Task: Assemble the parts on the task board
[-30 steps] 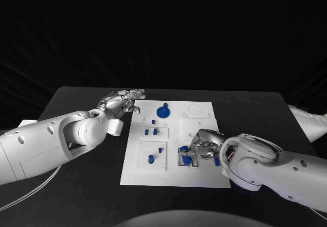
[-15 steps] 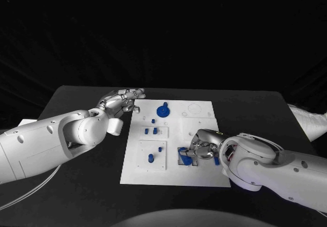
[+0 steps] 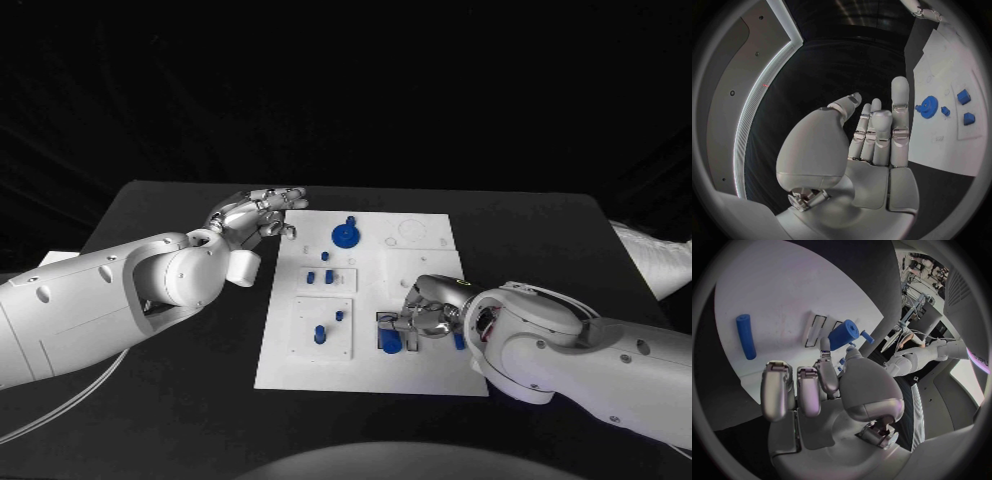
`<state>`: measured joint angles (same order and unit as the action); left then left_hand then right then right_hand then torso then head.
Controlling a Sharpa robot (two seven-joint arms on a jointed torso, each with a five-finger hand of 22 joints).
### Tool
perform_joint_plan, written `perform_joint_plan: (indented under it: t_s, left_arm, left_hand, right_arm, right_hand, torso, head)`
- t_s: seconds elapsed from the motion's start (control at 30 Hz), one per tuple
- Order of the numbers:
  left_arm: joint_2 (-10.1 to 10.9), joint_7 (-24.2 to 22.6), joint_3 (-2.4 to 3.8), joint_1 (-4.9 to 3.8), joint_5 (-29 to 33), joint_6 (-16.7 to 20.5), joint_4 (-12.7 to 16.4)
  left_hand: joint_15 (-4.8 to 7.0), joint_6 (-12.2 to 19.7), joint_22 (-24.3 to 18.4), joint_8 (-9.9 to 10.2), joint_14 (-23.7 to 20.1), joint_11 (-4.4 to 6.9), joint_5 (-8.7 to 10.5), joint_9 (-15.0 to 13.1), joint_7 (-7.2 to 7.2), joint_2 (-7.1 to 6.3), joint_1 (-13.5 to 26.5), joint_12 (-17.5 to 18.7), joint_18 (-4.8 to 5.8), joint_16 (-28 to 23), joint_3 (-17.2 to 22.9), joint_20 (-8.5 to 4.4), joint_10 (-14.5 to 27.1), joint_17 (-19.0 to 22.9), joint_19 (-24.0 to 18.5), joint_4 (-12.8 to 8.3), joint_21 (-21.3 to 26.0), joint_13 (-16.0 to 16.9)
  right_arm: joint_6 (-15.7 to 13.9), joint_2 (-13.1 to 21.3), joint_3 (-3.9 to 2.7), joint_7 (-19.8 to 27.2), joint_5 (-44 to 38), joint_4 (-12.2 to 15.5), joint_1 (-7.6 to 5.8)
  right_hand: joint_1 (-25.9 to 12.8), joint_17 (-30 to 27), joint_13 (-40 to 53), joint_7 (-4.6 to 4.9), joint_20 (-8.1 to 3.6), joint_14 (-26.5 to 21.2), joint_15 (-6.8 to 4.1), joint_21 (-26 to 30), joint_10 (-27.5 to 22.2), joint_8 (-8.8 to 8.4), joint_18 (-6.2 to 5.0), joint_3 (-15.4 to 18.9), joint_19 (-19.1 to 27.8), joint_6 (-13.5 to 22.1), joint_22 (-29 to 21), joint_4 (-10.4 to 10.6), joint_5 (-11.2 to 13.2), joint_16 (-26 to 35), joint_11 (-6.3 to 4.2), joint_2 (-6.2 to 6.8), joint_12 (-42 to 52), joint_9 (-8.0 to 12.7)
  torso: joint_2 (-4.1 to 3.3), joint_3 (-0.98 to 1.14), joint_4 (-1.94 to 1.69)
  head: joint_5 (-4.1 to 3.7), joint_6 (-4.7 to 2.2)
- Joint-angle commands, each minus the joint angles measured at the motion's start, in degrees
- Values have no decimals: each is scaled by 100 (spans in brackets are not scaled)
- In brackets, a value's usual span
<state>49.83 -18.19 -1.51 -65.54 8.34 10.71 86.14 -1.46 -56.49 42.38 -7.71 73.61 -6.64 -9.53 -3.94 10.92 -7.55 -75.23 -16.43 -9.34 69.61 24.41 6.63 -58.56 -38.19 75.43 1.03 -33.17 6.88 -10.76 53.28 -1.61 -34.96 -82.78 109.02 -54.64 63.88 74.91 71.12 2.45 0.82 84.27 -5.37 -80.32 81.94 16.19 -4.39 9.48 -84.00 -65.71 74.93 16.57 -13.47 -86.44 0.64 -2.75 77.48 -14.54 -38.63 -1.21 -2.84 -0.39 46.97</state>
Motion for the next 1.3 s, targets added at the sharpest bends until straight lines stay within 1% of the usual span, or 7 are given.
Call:
perform_joint_plan:
  t_s: [0.03,0.2,0.3,0.67,0.73,0.9,1.3]
  left_arm:
    - [-3,-20,3,-2,-20,-110,17]
    - [0,-19,3,-2,-20,-115,12]
    - [3,-20,3,-1,-23,-118,11]
    - [14,-17,3,-1,-44,-120,-2]
    - [13,-16,3,-1,-45,-120,-7]
    - [6,-14,3,-1,-46,-123,-15]
    - [0,-10,2,-1,-46,-121,-12]
  left_hand:
    - [3,29,-7,-29,-43,1,-24,-1,-9,23,6,-34,-99,2,-21,14,40,5,-46,3,34,9]
    - [2,33,-7,-32,-46,-1,-24,-1,-8,22,10,-41,-99,2,-26,15,55,11,-47,3,34,8]
    - [2,33,-7,-32,-46,-1,-24,-1,-8,22,10,-41,-99,2,-26,15,55,11,-47,3,34,8]
    - [2,33,-7,-32,-46,-1,-24,-1,-8,22,10,-41,-99,2,-26,15,55,11,-47,3,34,8]
    - [2,33,-7,-32,-46,-1,-24,-1,-8,22,10,-41,-99,2,-26,15,55,11,-47,3,34,8]
    - [1,37,-7,-35,-46,-3,-24,0,-6,26,11,-48,-99,6,-29,16,66,9,-48,4,34,9]
    - [1,37,-7,-35,-46,-3,-24,0,-6,26,11,-48,-99,6,-29,16,66,9,-48,4,34,9]
  right_arm:
    - [-122,-3,1,12,-181,19,6]
    - [-348,66,-3,128,-247,134,8]
    - [-416,148,-11,208,-251,230,8]
    - [-124,486,-26,388,-36,431,9]
    - [-65,519,-26,390,-28,438,9]
    - [-33,505,-26,385,-20,427,9]
    - [-47,325,-25,257,-153,230,20]
  right_hand:
    - [-194,723,1001,-8,-43,425,-27,4,403,5,105,160,-100,-18,49,11,335,-19,-258,-24,29,-57]
    - [-143,760,1040,-21,-47,433,-34,-22,424,16,114,274,-115,-45,89,-13,473,-33,-267,62,63,-121]
    - [-110,792,1049,-30,-51,439,-40,-36,431,26,118,306,-124,-64,110,-16,523,-46,-275,83,69,-148]
    - [374,819,1090,-39,-66,443,-51,-46,453,16,122,322,-131,-56,129,-178,478,-55,-285,134,83,-272]
    - [458,826,1093,-38,-66,444,-51,-50,454,13,124,322,-133,-54,136,-220,479,-57,-285,142,79,-293]
    - [700,823,1097,-34,-66,443,-50,-48,455,4,124,292,-132,-50,138,-367,497,-54,-283,142,65,-342]
    - [814,816,1092,-30,-63,441,-47,-43,451,-9,123,261,-129,-43,134,-433,428,-48,-280,70,39,-378]
  torso:
    - [-2,4,0]
    - [-8,15,4]
    - [-3,10,5]
    - [1,13,12]
    - [1,8,-4]
    - [0,3,-8]
    - [-8,1,-18]
  head:
    - [-11,-3]
    - [-10,-13]
    - [-13,-9]
    - [-3,-8]
    - [-9,-7]
    - [-18,-11]
    - [-20,-3]
